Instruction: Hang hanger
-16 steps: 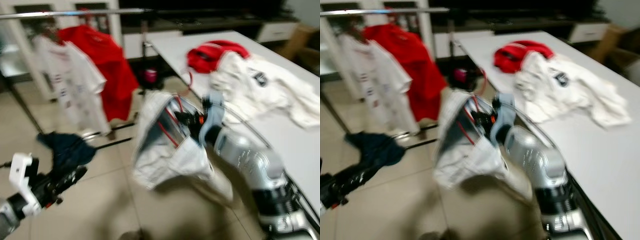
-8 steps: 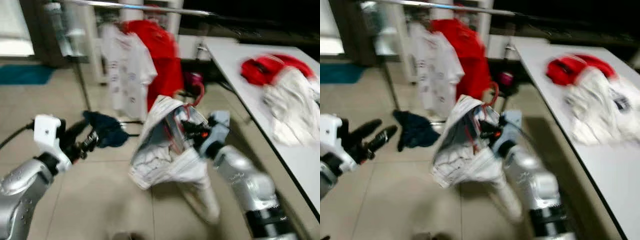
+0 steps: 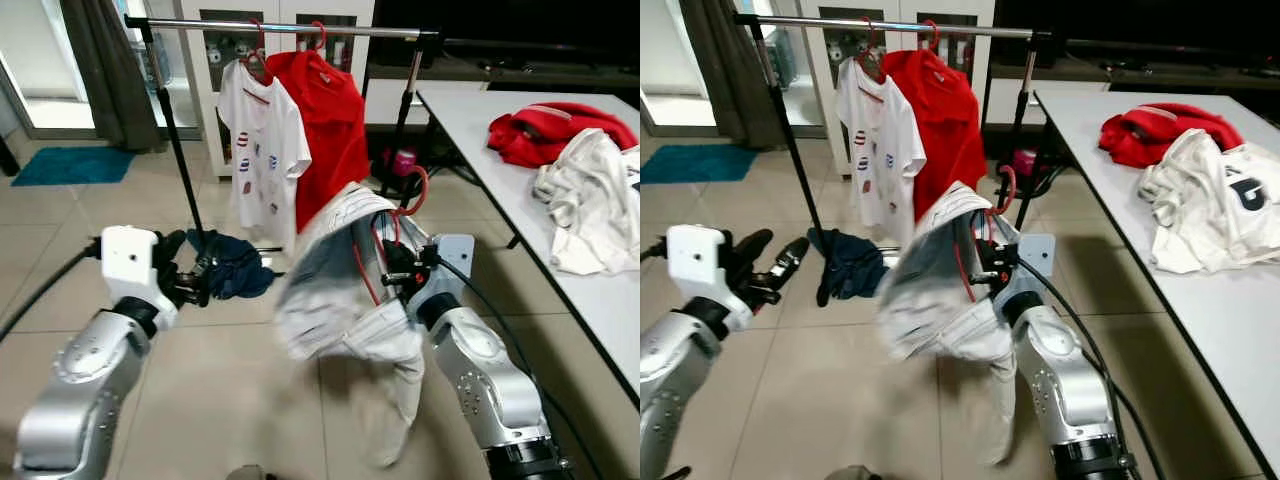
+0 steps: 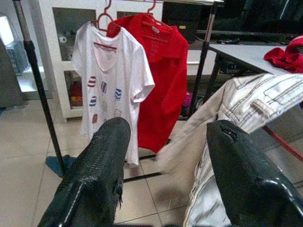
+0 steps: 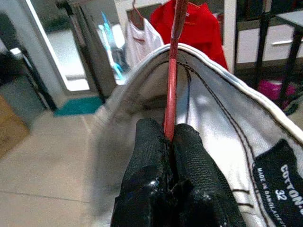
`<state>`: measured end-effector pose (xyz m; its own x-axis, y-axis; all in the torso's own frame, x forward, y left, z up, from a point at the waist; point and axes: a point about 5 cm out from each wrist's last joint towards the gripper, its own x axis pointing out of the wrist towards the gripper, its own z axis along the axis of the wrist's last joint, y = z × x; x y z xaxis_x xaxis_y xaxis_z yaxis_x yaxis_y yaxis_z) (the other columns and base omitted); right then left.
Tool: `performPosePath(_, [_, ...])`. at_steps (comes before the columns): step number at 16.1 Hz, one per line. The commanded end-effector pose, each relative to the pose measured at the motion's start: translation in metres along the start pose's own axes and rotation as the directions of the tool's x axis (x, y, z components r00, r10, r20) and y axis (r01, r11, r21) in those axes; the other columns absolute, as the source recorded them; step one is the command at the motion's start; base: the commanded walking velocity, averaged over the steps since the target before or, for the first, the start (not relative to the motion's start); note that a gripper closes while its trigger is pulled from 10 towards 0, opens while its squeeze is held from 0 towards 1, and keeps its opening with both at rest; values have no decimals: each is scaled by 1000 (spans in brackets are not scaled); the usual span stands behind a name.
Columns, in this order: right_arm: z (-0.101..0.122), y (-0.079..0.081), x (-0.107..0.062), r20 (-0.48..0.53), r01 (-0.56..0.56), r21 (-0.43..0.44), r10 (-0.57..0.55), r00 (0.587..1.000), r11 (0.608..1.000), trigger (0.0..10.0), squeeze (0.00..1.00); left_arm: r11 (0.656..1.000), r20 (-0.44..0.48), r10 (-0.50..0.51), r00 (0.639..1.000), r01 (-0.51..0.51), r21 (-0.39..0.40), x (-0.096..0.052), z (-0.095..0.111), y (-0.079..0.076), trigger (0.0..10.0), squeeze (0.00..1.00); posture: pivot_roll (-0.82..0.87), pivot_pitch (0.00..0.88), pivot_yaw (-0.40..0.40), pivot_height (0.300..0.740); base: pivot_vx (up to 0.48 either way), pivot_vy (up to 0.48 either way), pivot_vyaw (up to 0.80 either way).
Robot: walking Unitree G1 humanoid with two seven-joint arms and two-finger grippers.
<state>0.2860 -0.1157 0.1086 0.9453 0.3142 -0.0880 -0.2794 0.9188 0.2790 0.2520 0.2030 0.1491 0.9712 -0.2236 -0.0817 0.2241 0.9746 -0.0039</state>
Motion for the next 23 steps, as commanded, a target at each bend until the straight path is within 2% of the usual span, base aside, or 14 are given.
performPosePath(1, [14,2,-1,61,-31,13,30,998,999,10000,0,1000,-12,-3,1000,3,17,2,-3,-4,10000,0,-10,0,-25,727,270,0,0])
performPosePath(4, [7,2,0,31,-33,-60,34,999,998,10000,0,1000,-26,-5,1000,5,6,0,-8,-10,10000,0,-12,0,-19,727,313,0,267])
performPosePath(7, [7,6,6,33,-44,-49,46,998,998,10000,0,1000,-31,12,999,-13,-7,3,-10,-9,10000,0,-14,0,-15,727,331,0,800])
performPosePath(8, [8,11,10,31,-70,-16,70,997,997,10000,0,1000,-30,21,999,-21,-5,4,-10,-8,10000,0,-32,0,-17,727,330,0,0])
performPosePath(10, [9,13,11,29,-79,-8,79,996,997,10000,0,1000,-30,24,999,-25,-5,3,-10,-7,10000,0,-32,0,-18,727,330,0,0])
performPosePath(12, [6,16,13,20,-102,-64,103,994,993,10000,0,1000,-26,17,1000,-17,-4,4,-14,-10,10000,0,-19,0,3,727,328,0,400])
performPosePath(14, [5,15,15,20,-86,-73,88,996,994,10000,0,1000,-25,20,999,-20,-5,5,-15,-9,10000,0,-21,0,3,727,326,0,800])
performPosePath(15, [8,17,18,34,-79,-39,80,996,996,10000,0,1000,-19,29,999,-29,-3,6,-13,-6,10000,0,-20,0,-19,727,330,0,0])
performPosePath(16, [10,17,20,44,-82,-23,83,996,996,10000,0,999,-11,42,999,-42,2,6,-11,-3,10000,0,-16,0,-7,727,334,0,0])
performPosePath(21, [8,4,16,25,-26,-53,28,999,998,10000,0,1000,-14,4,1000,-4,-2,11,-12,-10,10000,0,-32,0,2,727,332,0,0])
performPosePath(23, [9,5,14,31,-23,-23,23,999,999,10000,0,1000,-13,-4,1000,4,0,13,-12,-9,10000,0,-45,0,7,727,332,0,0])
